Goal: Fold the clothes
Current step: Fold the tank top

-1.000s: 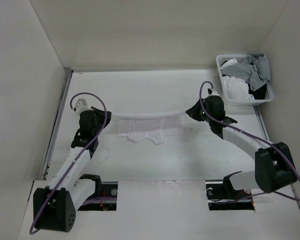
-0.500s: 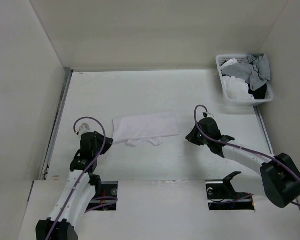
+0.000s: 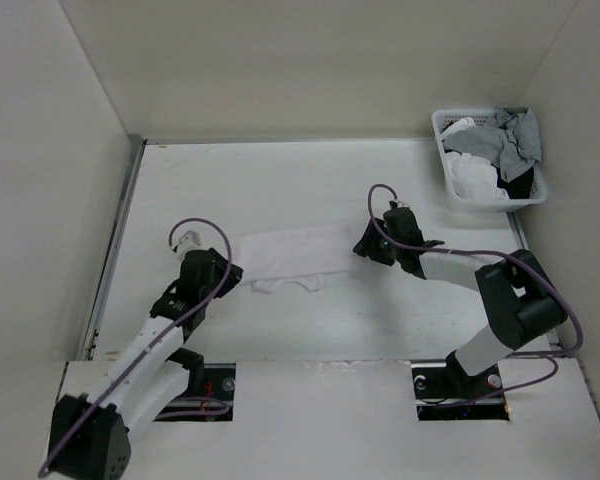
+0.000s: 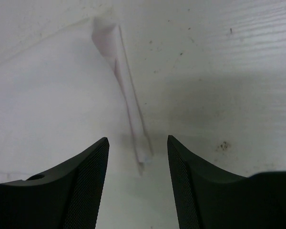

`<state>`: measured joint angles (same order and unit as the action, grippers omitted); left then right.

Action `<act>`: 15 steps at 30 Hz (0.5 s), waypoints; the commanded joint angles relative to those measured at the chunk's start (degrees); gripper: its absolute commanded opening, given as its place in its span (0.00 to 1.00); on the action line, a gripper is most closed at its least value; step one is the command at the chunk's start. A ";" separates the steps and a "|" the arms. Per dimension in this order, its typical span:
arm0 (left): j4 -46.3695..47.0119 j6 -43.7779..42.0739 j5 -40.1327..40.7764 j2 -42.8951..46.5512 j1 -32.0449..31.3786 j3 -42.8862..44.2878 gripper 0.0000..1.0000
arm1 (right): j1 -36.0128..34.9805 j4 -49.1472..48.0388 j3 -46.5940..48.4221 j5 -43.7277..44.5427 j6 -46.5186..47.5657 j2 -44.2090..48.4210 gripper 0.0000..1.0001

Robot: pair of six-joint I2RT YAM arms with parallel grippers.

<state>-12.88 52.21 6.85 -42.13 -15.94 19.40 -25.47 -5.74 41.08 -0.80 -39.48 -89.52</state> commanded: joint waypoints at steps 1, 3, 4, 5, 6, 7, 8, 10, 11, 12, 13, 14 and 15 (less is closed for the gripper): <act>12.25 0.01 4.21 -10.13 -7.72 4.06 0.30 | 1.52 -3.75 2.69 -3.41 1.08 -2.67 0.57; 15.42 -0.88 7.55 -15.77 -9.49 5.73 0.30 | 2.14 -3.93 2.95 -4.21 0.55 -3.91 0.55; 17.26 -1.14 9.04 -17.79 -9.41 6.09 0.31 | 2.31 -3.84 3.21 -4.91 0.29 -4.35 0.54; 19.54 -1.31 10.10 -19.64 -8.89 6.09 0.31 | 2.32 -3.93 3.39 -6.05 0.20 -4.79 0.54; 21.13 -0.97 10.28 -20.79 -7.93 5.92 0.31 | 2.40 -4.02 3.57 -6.93 0.11 -5.14 0.53; 23.15 -0.70 10.11 -22.28 -6.18 5.74 0.31 | 2.40 -4.02 3.83 -7.98 -0.06 -5.67 0.53; 25.87 -0.70 9.15 -24.38 -4.33 5.65 0.31 | 2.40 -4.11 4.09 -9.64 -0.33 -6.54 0.52; 28.08 -0.79 7.75 -27.46 -2.30 5.91 0.31 | 2.40 -4.19 4.53 -11.67 -0.68 -7.95 0.51; 28.87 -0.96 6.61 -29.22 -0.99 6.09 0.31 | 2.40 -4.28 4.54 -12.20 -1.12 -8.39 0.50; 29.49 -1.31 5.64 -31.15 0.42 6.18 0.31 | 2.40 -4.63 4.36 -12.38 -1.38 -8.66 0.49; 29.58 -1.75 4.76 -32.82 2.09 6.35 0.31 | 2.49 -5.07 4.01 -12.56 -1.82 -8.75 0.48; 29.84 -1.84 3.88 -34.06 3.76 6.18 0.31 | 2.67 -5.60 3.57 -12.56 -2.52 -8.83 0.45; 30.54 -2.02 3.35 -35.12 4.90 5.92 0.31 | 2.84 -6.21 3.22 -12.47 -3.05 -8.92 0.43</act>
<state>11.90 51.27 12.01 -75.29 -13.82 23.68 -23.18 -10.55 44.60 -11.27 -40.97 -97.14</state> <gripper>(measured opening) 0.313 0.447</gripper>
